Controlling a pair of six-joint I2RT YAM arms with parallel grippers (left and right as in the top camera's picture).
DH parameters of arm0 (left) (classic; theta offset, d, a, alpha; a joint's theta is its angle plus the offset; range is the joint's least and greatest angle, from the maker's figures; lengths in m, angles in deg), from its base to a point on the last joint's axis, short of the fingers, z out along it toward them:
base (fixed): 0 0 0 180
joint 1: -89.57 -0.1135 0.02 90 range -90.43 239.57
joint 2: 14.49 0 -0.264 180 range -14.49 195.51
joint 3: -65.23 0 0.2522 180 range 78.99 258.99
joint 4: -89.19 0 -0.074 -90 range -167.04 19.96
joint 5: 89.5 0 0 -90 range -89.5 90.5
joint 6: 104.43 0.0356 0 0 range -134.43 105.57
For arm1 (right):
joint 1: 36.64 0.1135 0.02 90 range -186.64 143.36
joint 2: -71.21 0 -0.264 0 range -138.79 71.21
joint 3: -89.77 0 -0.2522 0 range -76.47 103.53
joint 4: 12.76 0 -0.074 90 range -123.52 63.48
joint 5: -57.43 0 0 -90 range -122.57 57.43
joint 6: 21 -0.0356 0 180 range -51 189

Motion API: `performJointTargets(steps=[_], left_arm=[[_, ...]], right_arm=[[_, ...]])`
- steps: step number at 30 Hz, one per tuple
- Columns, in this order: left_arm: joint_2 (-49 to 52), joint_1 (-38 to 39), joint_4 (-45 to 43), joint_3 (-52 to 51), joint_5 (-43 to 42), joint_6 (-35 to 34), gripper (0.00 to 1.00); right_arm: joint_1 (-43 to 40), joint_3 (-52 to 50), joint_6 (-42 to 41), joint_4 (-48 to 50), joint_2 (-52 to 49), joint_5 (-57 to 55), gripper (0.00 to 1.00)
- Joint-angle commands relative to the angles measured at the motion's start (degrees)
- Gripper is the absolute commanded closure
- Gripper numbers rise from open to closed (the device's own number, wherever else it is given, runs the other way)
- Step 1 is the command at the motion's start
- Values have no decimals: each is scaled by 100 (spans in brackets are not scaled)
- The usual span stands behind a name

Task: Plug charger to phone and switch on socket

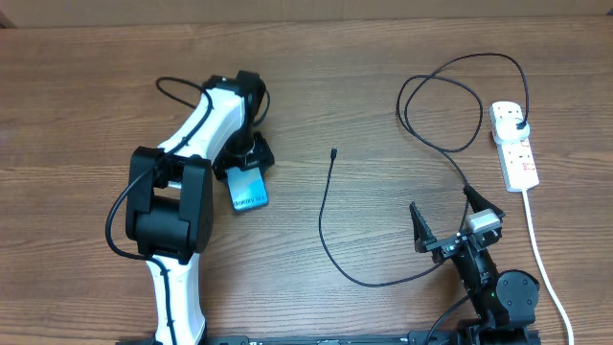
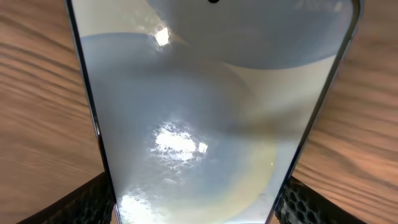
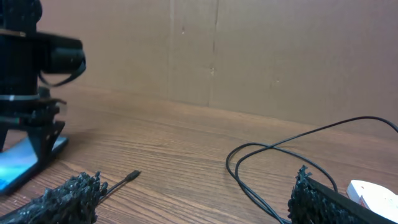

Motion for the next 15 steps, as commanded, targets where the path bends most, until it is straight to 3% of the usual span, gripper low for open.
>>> performJointTargets(steps=[1,8,15], left_arm=[[-48,-28,249,857,155,223,24],[-48,-31,839,1910,-103,236,24],[-48,-46,1117,2282,-1255,216,24]], right_arm=[[15,-61,2,31,63,-20,0],[15,-61,2,31,61,-17,0],[15,-61,2,31,61,-17,0]])
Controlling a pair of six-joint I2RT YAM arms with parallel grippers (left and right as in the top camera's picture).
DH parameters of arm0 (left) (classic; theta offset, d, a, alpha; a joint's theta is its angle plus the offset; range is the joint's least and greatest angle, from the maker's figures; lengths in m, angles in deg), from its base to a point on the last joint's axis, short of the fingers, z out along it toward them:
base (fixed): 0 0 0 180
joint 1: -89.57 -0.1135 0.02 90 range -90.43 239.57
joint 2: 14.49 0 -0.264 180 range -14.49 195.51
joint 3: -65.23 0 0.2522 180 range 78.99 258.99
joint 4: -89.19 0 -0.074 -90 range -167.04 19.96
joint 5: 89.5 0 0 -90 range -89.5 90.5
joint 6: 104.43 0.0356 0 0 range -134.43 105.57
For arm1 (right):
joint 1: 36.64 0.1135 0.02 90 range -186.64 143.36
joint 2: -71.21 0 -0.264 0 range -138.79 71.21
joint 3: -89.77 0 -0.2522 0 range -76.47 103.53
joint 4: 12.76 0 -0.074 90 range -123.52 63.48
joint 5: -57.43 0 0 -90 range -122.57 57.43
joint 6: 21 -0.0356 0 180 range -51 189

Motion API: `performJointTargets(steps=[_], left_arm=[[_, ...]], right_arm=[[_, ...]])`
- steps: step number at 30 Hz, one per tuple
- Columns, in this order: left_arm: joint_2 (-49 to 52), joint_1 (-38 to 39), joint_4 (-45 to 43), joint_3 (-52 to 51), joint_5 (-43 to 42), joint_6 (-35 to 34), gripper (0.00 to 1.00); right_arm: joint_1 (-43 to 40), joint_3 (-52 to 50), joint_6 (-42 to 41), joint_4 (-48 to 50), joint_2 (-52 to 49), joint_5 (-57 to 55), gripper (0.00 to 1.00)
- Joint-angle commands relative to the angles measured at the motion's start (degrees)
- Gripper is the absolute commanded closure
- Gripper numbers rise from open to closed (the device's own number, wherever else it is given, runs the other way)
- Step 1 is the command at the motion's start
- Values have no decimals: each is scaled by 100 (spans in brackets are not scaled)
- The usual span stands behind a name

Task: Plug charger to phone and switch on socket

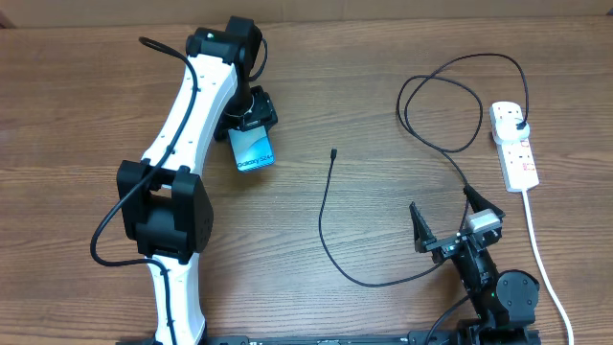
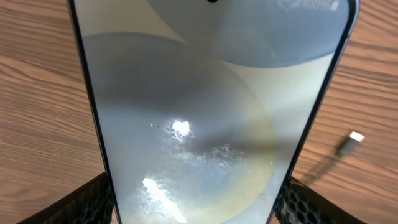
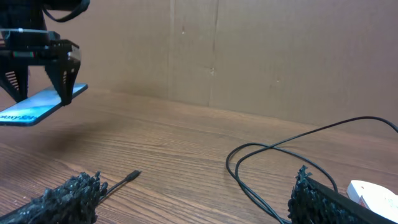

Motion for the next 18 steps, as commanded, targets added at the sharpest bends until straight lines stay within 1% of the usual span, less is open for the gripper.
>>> performJointTargets(steps=[1,6,11,18], left_arm=[[-50,-33,90,192,-929,90,24],[-50,-35,153,192,-1801,92,24],[-50,-37,160,192,-2404,90,23],[-48,-44,162,192,-2695,52,23]], right_arm=[[15,-61,7,35,61,-17,0],[15,-61,7,35,61,-17,0],[15,-61,7,35,61,-17,0],[15,-61,9,37,61,-22,0]])
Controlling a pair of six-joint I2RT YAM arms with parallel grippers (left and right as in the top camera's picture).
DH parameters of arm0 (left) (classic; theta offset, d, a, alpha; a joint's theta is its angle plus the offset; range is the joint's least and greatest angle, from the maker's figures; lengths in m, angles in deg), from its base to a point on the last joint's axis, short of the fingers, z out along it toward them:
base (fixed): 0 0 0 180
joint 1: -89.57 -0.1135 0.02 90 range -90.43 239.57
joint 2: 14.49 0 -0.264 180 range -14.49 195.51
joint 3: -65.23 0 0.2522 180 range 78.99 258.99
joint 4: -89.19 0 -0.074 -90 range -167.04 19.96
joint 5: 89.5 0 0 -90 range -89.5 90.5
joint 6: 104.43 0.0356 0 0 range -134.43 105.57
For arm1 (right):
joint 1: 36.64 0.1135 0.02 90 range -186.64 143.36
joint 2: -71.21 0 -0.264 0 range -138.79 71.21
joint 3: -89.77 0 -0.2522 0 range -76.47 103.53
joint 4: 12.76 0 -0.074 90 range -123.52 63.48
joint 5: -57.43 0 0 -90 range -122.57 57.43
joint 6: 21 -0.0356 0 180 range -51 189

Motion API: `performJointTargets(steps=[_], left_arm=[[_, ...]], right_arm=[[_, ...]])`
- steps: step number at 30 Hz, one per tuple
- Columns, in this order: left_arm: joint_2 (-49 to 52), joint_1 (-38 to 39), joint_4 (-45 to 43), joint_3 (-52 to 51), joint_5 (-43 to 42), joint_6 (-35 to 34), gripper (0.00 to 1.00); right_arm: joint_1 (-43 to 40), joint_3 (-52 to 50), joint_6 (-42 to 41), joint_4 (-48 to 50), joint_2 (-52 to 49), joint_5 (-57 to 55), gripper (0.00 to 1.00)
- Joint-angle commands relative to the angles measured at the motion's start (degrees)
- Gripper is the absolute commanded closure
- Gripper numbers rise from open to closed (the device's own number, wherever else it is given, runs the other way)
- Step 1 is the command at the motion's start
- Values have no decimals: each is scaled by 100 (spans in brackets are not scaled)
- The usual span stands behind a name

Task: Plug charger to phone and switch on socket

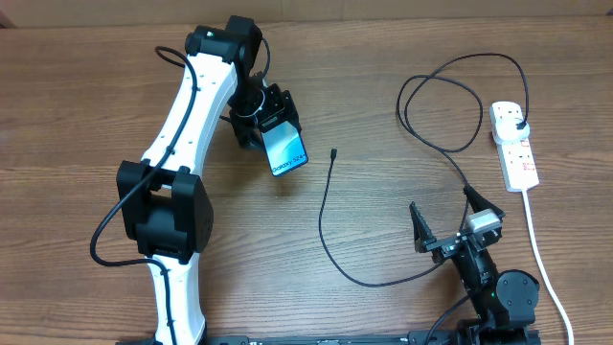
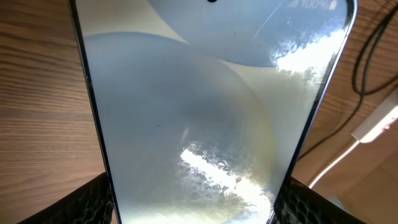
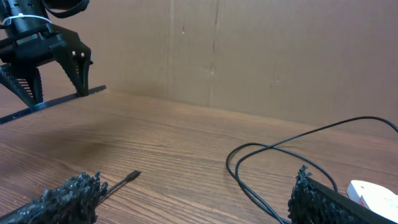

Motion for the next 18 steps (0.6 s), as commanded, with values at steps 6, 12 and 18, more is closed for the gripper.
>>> performJointTargets(steps=[6,12,18], left_arm=[[-50,-94,15,170,-949,52,23],[-48,-122,39,170,-1421,-39,25],[-48,-122,105,170,-1961,-37,24]], right_arm=[[17,-61,-26,48,61,243,0],[15,-59,-1996,33,63,74,0],[15,-59,-2280,37,63,98,0]])
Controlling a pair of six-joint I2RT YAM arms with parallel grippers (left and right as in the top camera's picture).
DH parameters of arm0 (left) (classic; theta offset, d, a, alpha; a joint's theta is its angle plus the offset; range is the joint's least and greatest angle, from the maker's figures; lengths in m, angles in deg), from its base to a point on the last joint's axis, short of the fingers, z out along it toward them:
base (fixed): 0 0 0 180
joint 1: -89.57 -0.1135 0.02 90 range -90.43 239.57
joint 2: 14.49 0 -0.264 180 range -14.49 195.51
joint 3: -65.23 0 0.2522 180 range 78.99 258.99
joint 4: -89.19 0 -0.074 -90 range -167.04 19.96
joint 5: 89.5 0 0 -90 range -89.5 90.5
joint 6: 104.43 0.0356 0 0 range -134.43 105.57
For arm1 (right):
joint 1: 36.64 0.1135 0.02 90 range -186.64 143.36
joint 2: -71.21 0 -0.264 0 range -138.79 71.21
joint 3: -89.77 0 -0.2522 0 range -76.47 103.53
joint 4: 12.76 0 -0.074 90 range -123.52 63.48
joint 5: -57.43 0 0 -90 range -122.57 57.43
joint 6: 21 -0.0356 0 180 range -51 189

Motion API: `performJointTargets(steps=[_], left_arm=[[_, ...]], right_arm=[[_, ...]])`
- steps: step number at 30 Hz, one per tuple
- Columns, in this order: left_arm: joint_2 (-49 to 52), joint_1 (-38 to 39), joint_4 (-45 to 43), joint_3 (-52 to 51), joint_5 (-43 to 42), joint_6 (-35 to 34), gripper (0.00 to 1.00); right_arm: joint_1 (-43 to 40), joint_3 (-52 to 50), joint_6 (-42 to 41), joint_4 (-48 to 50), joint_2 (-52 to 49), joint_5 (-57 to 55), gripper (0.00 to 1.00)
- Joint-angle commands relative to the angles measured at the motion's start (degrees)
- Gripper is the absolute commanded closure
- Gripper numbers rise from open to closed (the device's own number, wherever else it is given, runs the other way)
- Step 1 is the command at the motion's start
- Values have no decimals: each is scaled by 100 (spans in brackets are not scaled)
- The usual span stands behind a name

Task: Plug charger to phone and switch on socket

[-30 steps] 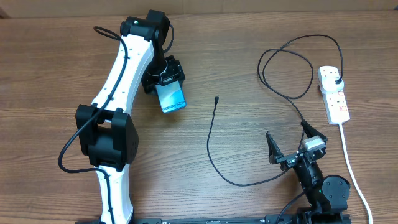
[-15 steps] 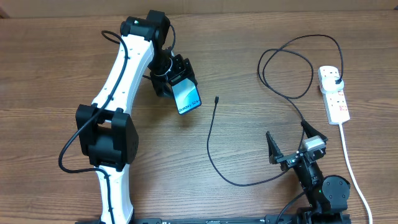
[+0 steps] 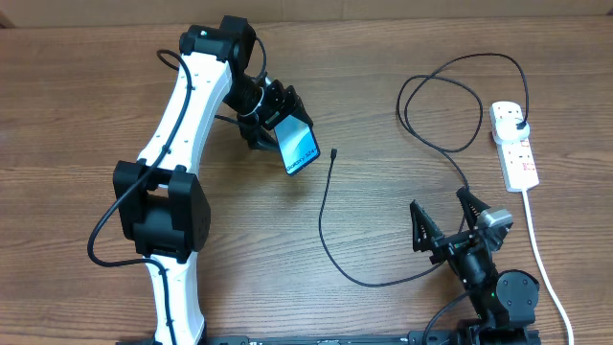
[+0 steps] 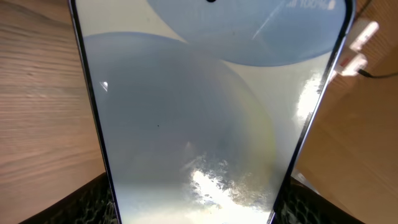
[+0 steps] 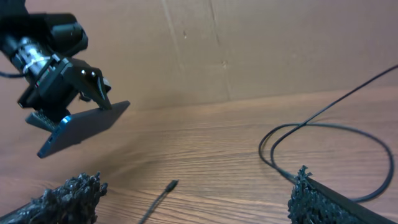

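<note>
My left gripper [image 3: 271, 117] is shut on the phone [image 3: 299, 148], a blue-screened handset held tilted above the table, a little left of the cable's plug tip [image 3: 332, 152]. In the left wrist view the phone [image 4: 199, 106] fills the frame between the black fingers [image 4: 93, 202]. The black charger cable [image 3: 326, 230] runs from that tip across the table and loops up to the white socket strip [image 3: 515, 146] at the right. My right gripper [image 3: 452, 220] stands open near the front edge; its wrist view shows the phone [image 5: 81, 127] and plug tip [image 5: 170, 185] ahead.
A white cord [image 3: 538, 259] leaves the socket strip toward the front right edge. A cardboard wall [image 5: 249, 43] closes the back of the wooden table [image 3: 77, 115]. The cable's loops [image 3: 450, 105] lie at the back right.
My left gripper has shifted the phone slightly right and tilted it further, closer to the plug tip. The right gripper has lifted and turned a little; its view now points more leftward.
At first my left gripper was shut on the phone lying on the table at the left. Then it held the phone raised, farther back. After that the phone was carried right toward the cable tip, where it now hangs tilted. The right gripper stayed open by the front edge.
</note>
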Motion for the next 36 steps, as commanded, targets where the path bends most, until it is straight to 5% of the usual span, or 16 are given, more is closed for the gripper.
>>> performJointTargets(steps=[1,18,27,36], left_arm=[[-48,-13,11,170,-673,-17,24],[-48,2,-55,170,-662,-33,23],[-48,0,-94,170,-664,-896,25],[-48,-2,-90,170,-1263,-1543,33]], right_arm=[[17,-59,-492,42,61,39,0],[15,-57,-1040,57,63,706,0],[15,439,-1576,-623,-142,1163,0],[15,1751,-1572,-1215,-1486,1554,0]])
